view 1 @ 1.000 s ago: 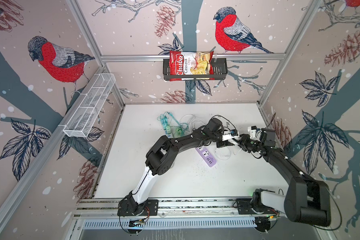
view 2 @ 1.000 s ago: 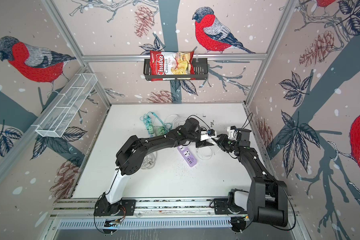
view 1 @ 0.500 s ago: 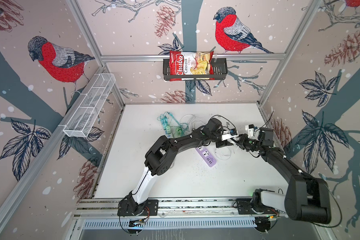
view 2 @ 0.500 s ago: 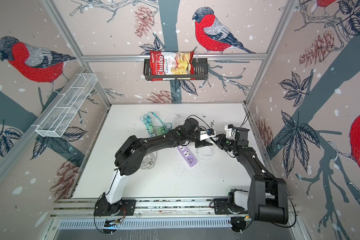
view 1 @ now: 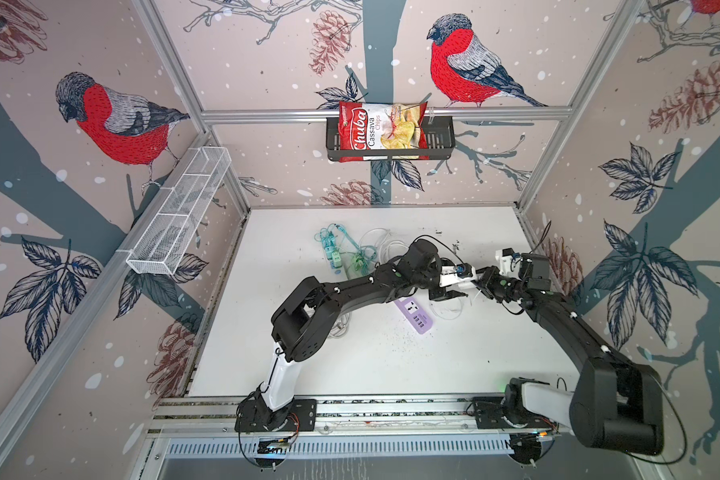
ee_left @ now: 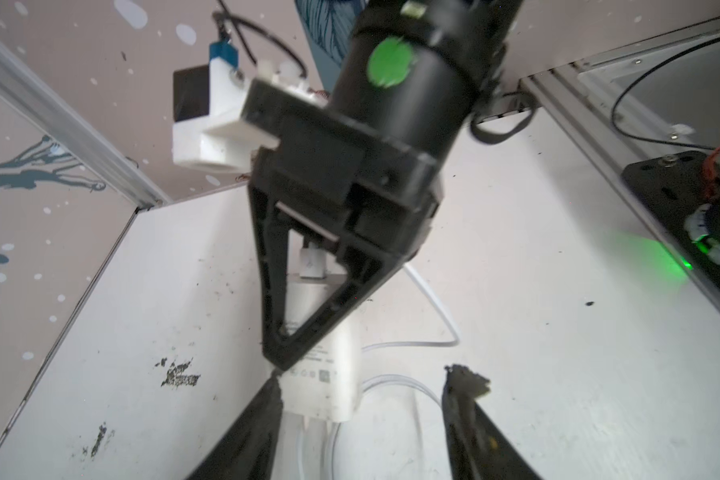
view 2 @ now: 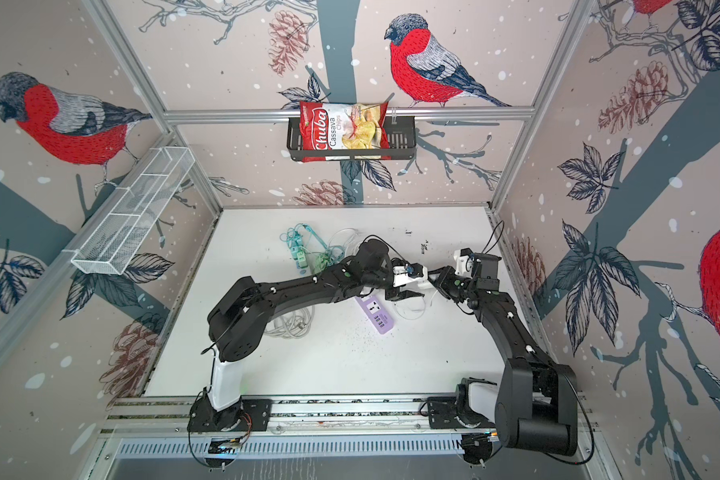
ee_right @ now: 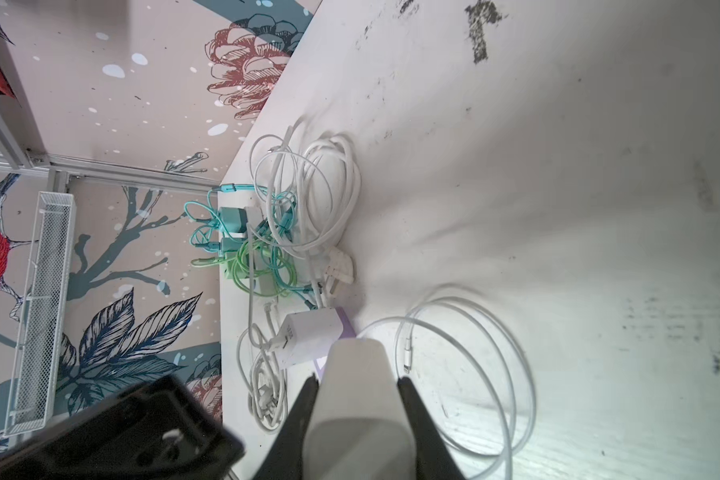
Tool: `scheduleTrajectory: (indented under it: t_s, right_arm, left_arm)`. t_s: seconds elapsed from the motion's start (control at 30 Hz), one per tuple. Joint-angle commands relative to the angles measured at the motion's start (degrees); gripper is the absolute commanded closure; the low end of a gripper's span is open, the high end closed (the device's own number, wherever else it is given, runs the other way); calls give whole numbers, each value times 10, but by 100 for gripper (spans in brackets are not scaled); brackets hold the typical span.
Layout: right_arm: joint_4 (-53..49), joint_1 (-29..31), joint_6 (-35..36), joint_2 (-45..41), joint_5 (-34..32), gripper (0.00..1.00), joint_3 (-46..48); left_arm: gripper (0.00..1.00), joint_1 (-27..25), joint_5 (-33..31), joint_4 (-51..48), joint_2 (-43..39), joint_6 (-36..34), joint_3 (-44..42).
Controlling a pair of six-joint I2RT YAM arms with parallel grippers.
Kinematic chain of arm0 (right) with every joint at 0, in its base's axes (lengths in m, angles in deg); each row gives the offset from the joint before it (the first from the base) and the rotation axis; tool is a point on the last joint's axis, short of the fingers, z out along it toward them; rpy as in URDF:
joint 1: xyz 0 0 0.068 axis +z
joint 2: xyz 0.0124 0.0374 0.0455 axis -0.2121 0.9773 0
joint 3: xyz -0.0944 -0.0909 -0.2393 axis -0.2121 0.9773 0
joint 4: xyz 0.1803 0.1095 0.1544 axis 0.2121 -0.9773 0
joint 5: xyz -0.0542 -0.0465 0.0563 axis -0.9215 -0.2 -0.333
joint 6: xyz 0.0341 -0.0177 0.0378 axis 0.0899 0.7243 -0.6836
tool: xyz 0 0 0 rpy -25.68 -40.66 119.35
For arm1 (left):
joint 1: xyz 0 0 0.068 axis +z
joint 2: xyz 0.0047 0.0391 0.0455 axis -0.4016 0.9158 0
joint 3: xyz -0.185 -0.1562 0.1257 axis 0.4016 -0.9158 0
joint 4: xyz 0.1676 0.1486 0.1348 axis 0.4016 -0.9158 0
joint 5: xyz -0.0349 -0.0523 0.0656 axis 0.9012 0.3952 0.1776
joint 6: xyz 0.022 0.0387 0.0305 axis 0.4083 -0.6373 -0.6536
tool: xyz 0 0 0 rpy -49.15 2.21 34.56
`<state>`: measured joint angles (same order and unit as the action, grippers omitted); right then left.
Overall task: Insert the plug
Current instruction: 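Grasp the charger with the right gripper while left opens and withdraws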
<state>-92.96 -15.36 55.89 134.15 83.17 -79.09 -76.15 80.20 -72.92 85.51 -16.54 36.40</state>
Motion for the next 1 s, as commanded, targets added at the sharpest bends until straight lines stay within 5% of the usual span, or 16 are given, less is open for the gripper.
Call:
scheduleTrajectory:
  t_s: [0.0,0.2,0.43,0.63,0.8,0.97]
  right_arm:
    - [-13,-4,26,-4,-8,100,-13]
    - [-56,10,74,-10,6,100,-41]
    - [-144,108,112,1,-61,100,-98]
    - [-319,260,121,93,-412,100,-229]
    - [-481,274,69,221,-648,100,-357]
    - [-512,267,39,246,-725,100,-414]
  left_arm:
    - [35,1,21,25,-26,-16,-15]
    - [41,8,-80,17,-94,-14,-68]
    - [39,16,-332,136,-218,107,-255]
    - [41,29,-400,133,-262,182,-372]
    - [42,30,-386,167,-292,215,-430]
    - [41,33,-394,173,-306,219,-436]
